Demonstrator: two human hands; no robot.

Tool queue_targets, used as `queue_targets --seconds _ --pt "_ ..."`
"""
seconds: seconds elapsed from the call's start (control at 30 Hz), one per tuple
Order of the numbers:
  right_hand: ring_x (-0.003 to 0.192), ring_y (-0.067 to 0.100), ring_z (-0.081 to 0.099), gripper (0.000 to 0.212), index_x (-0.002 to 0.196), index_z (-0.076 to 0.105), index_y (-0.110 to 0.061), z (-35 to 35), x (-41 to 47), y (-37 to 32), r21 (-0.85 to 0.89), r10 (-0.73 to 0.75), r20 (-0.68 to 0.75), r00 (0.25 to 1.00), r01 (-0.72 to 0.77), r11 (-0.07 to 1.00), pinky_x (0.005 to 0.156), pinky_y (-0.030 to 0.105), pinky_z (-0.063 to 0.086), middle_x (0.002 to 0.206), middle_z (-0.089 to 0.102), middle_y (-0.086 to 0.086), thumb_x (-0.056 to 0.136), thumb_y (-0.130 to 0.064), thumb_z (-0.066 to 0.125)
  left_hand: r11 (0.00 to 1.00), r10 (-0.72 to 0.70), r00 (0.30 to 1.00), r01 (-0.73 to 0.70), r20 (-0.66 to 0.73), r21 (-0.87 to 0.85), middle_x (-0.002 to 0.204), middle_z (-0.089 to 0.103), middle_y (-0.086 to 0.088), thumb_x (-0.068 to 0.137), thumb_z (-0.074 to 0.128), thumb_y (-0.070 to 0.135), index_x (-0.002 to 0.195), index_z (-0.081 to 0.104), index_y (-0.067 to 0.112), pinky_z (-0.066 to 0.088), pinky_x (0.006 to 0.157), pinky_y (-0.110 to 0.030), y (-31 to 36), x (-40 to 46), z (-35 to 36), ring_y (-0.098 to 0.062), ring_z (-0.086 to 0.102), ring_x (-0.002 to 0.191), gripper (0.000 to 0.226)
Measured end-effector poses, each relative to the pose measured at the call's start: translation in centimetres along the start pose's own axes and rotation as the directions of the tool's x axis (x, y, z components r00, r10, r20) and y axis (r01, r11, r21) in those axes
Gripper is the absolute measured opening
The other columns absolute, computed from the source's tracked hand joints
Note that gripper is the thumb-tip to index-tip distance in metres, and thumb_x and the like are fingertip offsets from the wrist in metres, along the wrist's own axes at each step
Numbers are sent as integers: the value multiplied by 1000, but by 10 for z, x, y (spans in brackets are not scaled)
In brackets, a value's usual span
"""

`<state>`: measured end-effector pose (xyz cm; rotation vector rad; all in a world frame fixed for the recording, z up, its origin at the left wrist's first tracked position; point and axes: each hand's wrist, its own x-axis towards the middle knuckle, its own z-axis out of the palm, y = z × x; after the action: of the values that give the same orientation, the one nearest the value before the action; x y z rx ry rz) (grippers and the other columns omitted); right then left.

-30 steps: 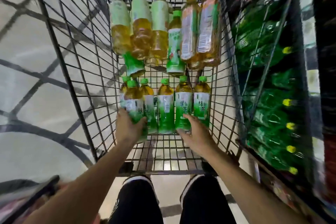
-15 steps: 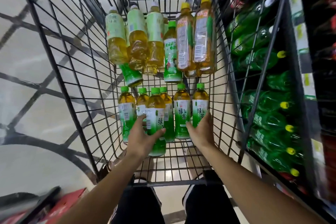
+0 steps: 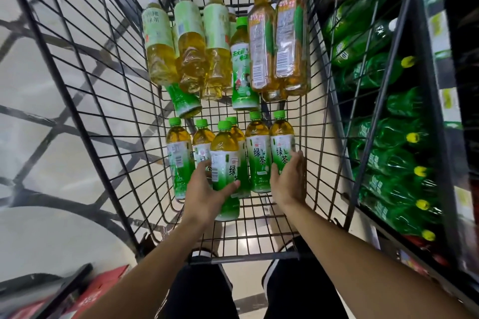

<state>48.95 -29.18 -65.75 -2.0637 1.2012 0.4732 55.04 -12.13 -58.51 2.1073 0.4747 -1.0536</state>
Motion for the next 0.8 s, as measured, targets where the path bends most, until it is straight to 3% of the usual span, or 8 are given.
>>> queue_targets --seconds 0.07,0.13,0.23,0.37,0.5,0.63,0.8 --pt "109 30 63 37 127 35 -16 7 7 -2 -19 39 -33 999 -40 999 79 42 62 124 54 13 96 -14 55 1000 2 1000 -2 -6 -5 126 66 -2 75 88 35 143 44 17 55 100 -41 0 2 -1 -22 62 117 83" --pt "100 29 66 36 127 33 -21 14 10 -1 -30 58 -78 995 -61 998 69 43 62 119 57 12 97 -14 52 1000 -2 1000 1 -7 -11 126 65 -1 76 88 35 146 42 16 55 99 -39 0 5 -3 -20 62 117 87" --pt "104 26 64 50 138 34 -20 18 5 -3 -42 65 -172 983 -73 996 73 43 61 125 57 10 95 -8 56 1000 5 1000 -5 -9 -25 126 66 0 74 89 37 146 42 20 56 98 -42 -3 8 -5 -19 64 115 87" --pt "126 28 54 58 141 42 -15 20 0 -4 -75 74 -223 972 -93 993 95 48 55 137 56 8 89 -4 66 1000 12 1000 -12 -12 -15 119 66 3 75 89 36 144 44 21 60 88 -37 -3 8 -10 -16 64 108 84" --pt "131 32 47 61 142 43 -10 18 0 -9 -147 69 -169 983 -95 985 102 49 49 144 47 12 89 -20 71 1000 12 1000 -13 -25 -20 118 66 4 74 89 36 142 45 23 61 87 -39 -2 8 -14 -16 64 107 82" --pt "129 33 50 59 142 41 -6 16 3 -11 -178 47 -134 990 -71 982 89 39 53 142 48 16 92 -23 67 1000 13 1000 -14 -22 -28 115 68 3 73 89 39 141 46 25 61 87 -46 -1 12 -17 -19 66 106 82" --pt "105 37 69 52 134 37 -8 12 13 -4 -209 99 -61 993 -110 972 75 42 58 122 66 17 94 -21 67 999 41 998 -42 -40 -28 119 67 1 72 89 44 141 45 27 60 89 -48 -3 16 -22 -22 66 108 84"
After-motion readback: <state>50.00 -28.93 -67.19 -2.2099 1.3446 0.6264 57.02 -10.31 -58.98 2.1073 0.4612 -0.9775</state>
